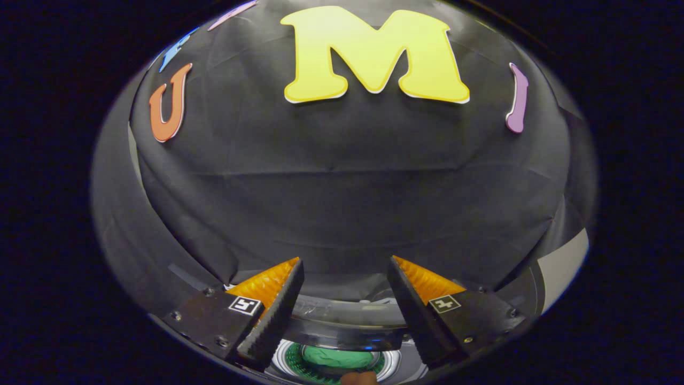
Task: Put the clothes into the washing machine and then close the washing machine lid.
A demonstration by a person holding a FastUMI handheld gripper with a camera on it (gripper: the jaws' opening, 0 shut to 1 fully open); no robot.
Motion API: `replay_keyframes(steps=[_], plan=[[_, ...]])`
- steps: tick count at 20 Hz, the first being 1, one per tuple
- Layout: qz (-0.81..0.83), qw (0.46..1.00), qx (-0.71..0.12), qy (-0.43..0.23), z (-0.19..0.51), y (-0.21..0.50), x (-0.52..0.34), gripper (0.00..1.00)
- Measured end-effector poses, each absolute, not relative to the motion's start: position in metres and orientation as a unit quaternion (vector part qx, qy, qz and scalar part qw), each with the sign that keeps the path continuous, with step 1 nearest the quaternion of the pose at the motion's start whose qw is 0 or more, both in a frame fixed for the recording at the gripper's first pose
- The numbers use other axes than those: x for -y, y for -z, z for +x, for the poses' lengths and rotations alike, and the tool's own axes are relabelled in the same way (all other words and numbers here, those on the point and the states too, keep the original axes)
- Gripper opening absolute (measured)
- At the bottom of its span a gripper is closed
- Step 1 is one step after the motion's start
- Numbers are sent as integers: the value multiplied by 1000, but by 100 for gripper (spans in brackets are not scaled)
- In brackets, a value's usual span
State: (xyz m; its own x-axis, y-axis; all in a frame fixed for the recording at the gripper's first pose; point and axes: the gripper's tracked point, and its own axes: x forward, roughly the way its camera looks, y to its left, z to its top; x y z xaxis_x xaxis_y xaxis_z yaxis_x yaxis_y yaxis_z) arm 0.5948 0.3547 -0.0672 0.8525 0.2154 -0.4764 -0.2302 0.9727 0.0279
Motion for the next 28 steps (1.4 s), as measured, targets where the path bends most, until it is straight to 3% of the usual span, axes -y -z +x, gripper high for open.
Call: replay_keyframes(steps=[20,28], plan=[[-19,976,-181,-120,535,74,-349,99],[-19,974,-191,-118,511,85,-346,99]])
